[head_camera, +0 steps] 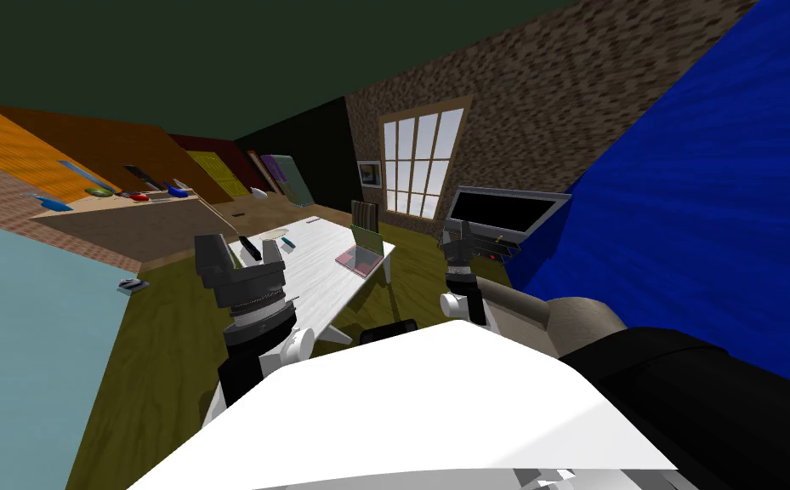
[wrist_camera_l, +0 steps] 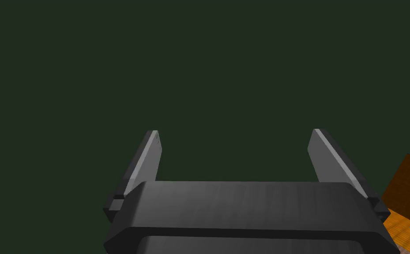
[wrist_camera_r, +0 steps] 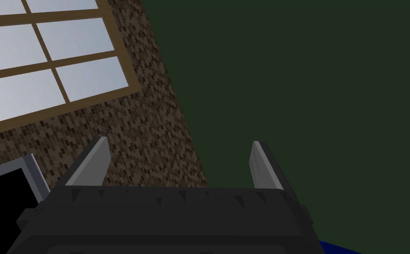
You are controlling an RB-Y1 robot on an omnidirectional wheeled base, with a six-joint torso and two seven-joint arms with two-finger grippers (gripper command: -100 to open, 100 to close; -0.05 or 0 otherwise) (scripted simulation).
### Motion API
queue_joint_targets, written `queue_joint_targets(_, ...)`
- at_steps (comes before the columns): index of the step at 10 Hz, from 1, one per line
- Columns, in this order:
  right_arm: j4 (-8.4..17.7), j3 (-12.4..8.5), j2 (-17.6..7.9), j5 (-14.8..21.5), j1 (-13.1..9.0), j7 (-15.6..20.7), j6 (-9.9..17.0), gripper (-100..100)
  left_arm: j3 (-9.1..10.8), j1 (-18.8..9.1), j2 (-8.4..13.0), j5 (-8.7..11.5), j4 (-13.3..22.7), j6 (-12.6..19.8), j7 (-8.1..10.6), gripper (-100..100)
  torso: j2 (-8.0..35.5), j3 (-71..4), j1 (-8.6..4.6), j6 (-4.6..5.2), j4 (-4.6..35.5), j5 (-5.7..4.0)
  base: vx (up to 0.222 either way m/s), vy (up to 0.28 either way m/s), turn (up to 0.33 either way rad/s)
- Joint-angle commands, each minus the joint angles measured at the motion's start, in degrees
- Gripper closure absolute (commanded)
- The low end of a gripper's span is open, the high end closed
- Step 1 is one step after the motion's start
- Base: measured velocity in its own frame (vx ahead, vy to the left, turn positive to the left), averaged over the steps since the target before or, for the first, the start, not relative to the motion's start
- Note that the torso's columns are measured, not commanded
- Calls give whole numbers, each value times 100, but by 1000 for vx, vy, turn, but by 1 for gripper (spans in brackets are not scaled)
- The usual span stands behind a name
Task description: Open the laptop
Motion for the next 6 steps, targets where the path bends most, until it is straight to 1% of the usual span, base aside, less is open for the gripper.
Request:
queue_joint_targets(1, 0, 0, 0, 0, 0, 0, 0, 0, 0, 0, 0, 0, 0, 0, 0, 0, 232, -467, 0, 0, 235, 0, 0, 0, 0)
queue_joint_targets(3, -1, 0, 0, 0, 0, 0, 0, 0, 0, 0, 0, 0, -1, 0, 0, 0, 1003, -2014, 0, 0, 1006, 0, 0, 0, 0)
queue_joint_targets(6, -1, 0, 0, 0, 0, 0, 0, 0, 0, 0, 0, 0, -1, 0, 0, 0, 2269, -4536, 0, 0, 2268, 0, 0, 0, 0)
